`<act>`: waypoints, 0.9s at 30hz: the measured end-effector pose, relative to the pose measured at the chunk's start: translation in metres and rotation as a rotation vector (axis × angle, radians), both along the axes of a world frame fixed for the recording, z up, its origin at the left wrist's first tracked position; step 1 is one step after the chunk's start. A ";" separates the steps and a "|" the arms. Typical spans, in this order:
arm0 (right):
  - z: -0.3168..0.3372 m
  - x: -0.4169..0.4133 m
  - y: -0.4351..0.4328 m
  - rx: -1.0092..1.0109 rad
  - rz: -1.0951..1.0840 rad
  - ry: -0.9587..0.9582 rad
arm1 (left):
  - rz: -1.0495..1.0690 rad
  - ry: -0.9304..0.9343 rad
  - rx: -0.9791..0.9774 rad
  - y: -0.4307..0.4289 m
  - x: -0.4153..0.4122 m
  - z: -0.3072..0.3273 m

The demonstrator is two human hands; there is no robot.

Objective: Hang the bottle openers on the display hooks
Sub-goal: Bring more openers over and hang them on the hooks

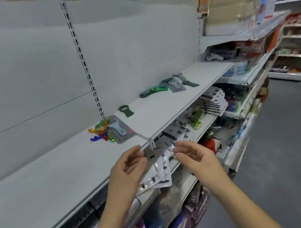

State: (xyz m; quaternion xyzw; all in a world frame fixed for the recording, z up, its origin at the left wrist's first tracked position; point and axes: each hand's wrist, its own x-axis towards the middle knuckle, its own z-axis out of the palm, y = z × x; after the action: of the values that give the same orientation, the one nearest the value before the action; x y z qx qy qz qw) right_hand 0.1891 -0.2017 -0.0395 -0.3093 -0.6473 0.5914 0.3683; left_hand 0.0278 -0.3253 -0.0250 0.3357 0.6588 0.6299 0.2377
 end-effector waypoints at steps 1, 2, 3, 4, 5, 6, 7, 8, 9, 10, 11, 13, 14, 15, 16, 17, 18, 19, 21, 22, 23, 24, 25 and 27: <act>0.004 -0.005 0.020 0.007 0.012 -0.005 | 0.033 0.025 -0.007 0.015 -0.006 0.004; 0.008 -0.011 0.038 0.014 0.025 -0.010 | 0.063 0.047 -0.014 0.029 -0.013 0.008; 0.012 -0.017 0.056 0.023 0.042 -0.015 | 0.087 0.063 -0.019 0.042 -0.021 0.010; 0.014 -0.023 0.072 0.031 0.059 -0.021 | 0.109 0.071 -0.024 0.057 -0.029 0.012; 0.016 -0.030 0.089 0.034 0.077 -0.023 | 0.133 0.075 -0.031 0.070 -0.037 0.013; 0.018 -0.038 0.106 0.031 0.094 -0.022 | 0.161 0.075 -0.035 0.085 -0.045 0.014; 0.020 -0.046 0.122 0.022 0.108 -0.017 | 0.187 0.069 -0.037 0.098 -0.054 0.014; 0.021 -0.054 0.138 0.018 0.119 -0.011 | 0.207 0.063 -0.040 0.111 -0.061 0.014; 0.022 -0.063 0.153 0.023 0.125 -0.006 | 0.222 0.062 -0.047 0.122 -0.069 0.013; 0.023 -0.073 0.168 0.032 0.132 -0.005 | 0.233 0.064 -0.057 0.133 -0.077 0.011; 0.024 -0.085 0.182 0.038 0.142 -0.007 | 0.243 0.065 -0.066 0.143 -0.085 0.011; 0.025 -0.107 0.204 0.037 0.175 -0.022 | 0.273 0.067 -0.088 0.157 -0.100 0.009; 0.024 -0.119 0.213 0.042 0.202 -0.031 | 0.294 0.078 -0.103 0.162 -0.107 0.008; 0.023 -0.129 0.222 0.044 0.232 -0.043 | 0.313 0.090 -0.125 0.165 -0.113 0.007; 0.024 -0.140 0.229 0.040 0.260 -0.052 | 0.337 0.094 -0.146 0.167 -0.118 0.007; 0.024 -0.151 0.236 0.039 0.287 -0.061 | 0.367 0.092 -0.169 0.168 -0.123 0.007; 0.024 -0.161 0.242 0.045 0.313 -0.074 | 0.401 0.097 -0.194 0.168 -0.127 0.006; 0.024 -0.171 0.247 0.058 0.341 -0.085 | 0.435 0.117 -0.230 0.167 -0.131 0.005; 0.023 -0.188 0.256 0.070 0.398 -0.096 | 0.507 0.173 -0.307 0.165 -0.134 0.005; 0.023 -0.196 0.261 0.072 0.428 -0.102 | 0.553 0.195 -0.334 0.164 -0.135 0.005; 0.023 -0.203 0.265 0.075 0.455 -0.109 | 0.600 0.211 -0.357 0.162 -0.135 0.005; 0.022 -0.210 0.268 0.080 0.479 -0.121 | 0.637 0.230 -0.385 0.161 -0.135 0.005; 0.022 -0.217 0.271 0.095 0.503 -0.144 | 0.661 0.249 -0.436 0.161 -0.133 0.005; 0.021 -0.229 0.276 0.157 0.552 -0.218 | 0.689 0.289 -0.576 0.161 -0.128 0.005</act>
State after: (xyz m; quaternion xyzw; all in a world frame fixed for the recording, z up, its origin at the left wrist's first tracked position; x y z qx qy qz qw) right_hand -0.0403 0.0740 -0.0180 -0.1538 -0.7862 0.5808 0.1448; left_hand -0.1005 -0.1641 -0.0198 0.1022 0.9061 0.4105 0.0040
